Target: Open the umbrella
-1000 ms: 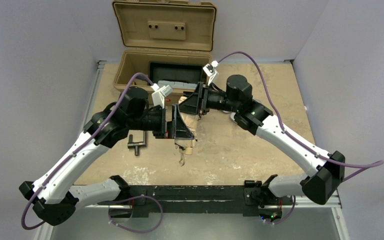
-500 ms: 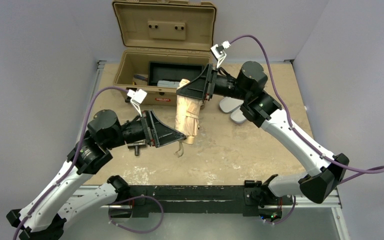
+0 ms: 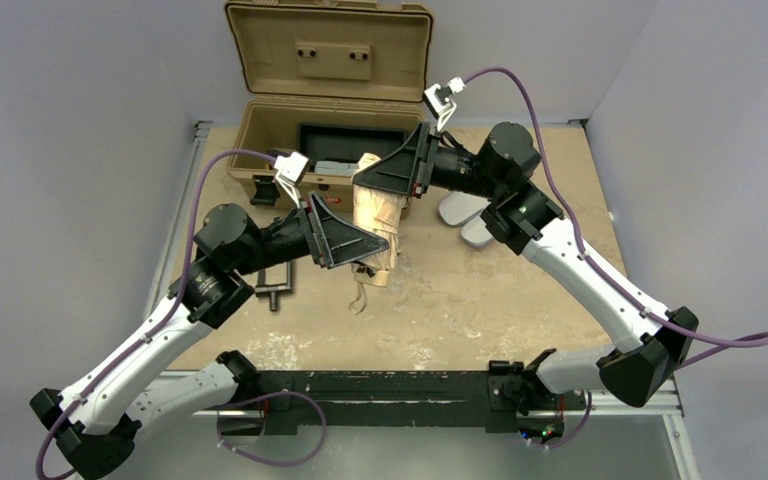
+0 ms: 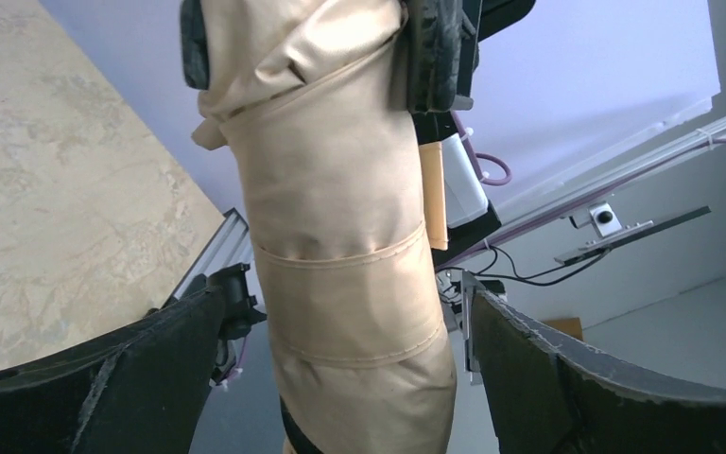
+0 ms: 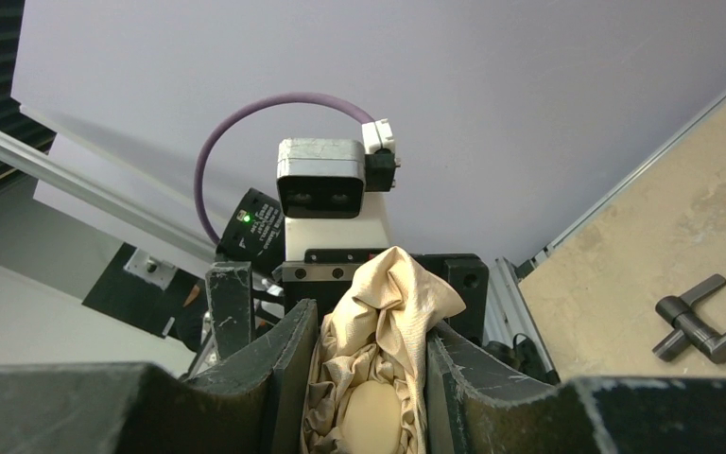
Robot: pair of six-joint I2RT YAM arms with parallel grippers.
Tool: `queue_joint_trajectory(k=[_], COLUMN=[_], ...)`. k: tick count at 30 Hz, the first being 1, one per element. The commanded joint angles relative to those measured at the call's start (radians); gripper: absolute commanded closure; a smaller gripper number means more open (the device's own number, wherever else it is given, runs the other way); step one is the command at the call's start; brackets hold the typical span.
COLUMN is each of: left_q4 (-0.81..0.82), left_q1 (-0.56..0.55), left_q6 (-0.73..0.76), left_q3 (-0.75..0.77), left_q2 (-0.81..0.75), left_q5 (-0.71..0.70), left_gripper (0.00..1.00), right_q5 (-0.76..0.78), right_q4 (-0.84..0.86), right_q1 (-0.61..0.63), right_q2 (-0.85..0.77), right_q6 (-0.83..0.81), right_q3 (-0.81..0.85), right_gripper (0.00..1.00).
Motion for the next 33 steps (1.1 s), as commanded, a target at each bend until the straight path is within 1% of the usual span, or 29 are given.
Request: queue_joint_trajectory(k=[1, 2, 3, 4, 6, 11, 12, 14, 15, 16, 17, 18, 19, 21, 23, 28, 30, 33], left_q4=[0.139, 0.14, 0.141, 0.146, 0.161, 0.191, 0.181, 0.14, 0.118, 0.092, 0.057, 0.019, -0.018, -0.131, -0.243, -0.416, -0.454, -0.493], left_q1=[-0.023, -0.025, -0.025, -0.028, -0.035, -0.045, -0.045, -0.045, -0.045, -0.045, -0.045, -0.045, -0.045, -0.046, -0.045, -0.045, -0.045, -0.045], left_q6=[-0.039, -0.041, -0.044, -0.047, -0.058, -0.079, -0.077, -0.063, -0.05, -0.035, -0.017, 0.003, 0.024, 0.073, 0.133, 0.235, 0.267, 0.307], left_q3=[0.004, 0.004, 0.004, 0.003, 0.003, 0.005, 0.007, 0.015, 0.022, 0.03, 0.042, 0.056, 0.071, 0.111, 0.159, 0.243, 0.261, 0.281], left_q2=[0.014, 0.019, 0.025, 0.03, 0.041, 0.059, 0.058, 0.047, 0.042, 0.037, 0.034, 0.031, 0.031, 0.034, 0.042, 0.07, 0.079, 0.093], left_q5=[0.048, 0.05, 0.052, 0.055, 0.061, 0.075, 0.072, 0.06, 0.052, 0.044, 0.035, 0.027, 0.018, -0.009, -0.036, -0.12, -0.159, -0.216], left_gripper=[0.05, 0.09, 0.15, 0.22, 0.4, 0.98, 1.0, 1.0, 1.0, 1.0, 1.0, 1.0, 1.0, 1.0, 1.0, 1.0, 1.0, 1.0], right_q5=[-0.004, -0.004, -0.005, -0.007, -0.013, -0.038, -0.04, -0.044, -0.043, -0.038, -0.027, -0.007, 0.02, 0.096, 0.189, 0.348, 0.39, 0.397], right_q4=[0.108, 0.113, 0.118, 0.125, 0.139, 0.179, 0.175, 0.155, 0.136, 0.113, 0.065, 0.009, -0.051, -0.206, -0.339, -0.587, -0.661, -0.715], right_q1=[0.004, 0.004, 0.004, 0.003, 0.004, 0.004, 0.004, 0.003, 0.004, 0.003, 0.004, 0.003, 0.003, -0.002, -0.01, -0.039, -0.043, -0.044], right_q2=[-0.031, -0.03, -0.03, -0.029, -0.031, -0.036, -0.036, -0.036, -0.036, -0.037, -0.038, -0.039, -0.039, -0.038, -0.037, -0.052, -0.063, -0.079], right_q6=[0.044, 0.046, 0.049, 0.052, 0.06, 0.072, 0.068, 0.048, 0.032, 0.015, -0.007, -0.038, -0.074, -0.144, -0.201, -0.262, -0.26, -0.251], right_q3=[0.03, 0.03, 0.03, 0.031, 0.028, 0.011, 0.011, 0.013, 0.017, 0.022, 0.031, 0.046, 0.066, 0.111, 0.145, 0.184, 0.185, 0.182], right_gripper=[1.0, 1.0, 1.0, 1.0, 1.0, 1.0, 1.0, 1.0, 0.87, 0.7, 0.54, 0.42, 0.33, 0.23, 0.21, 0.19, 0.19, 0.21])
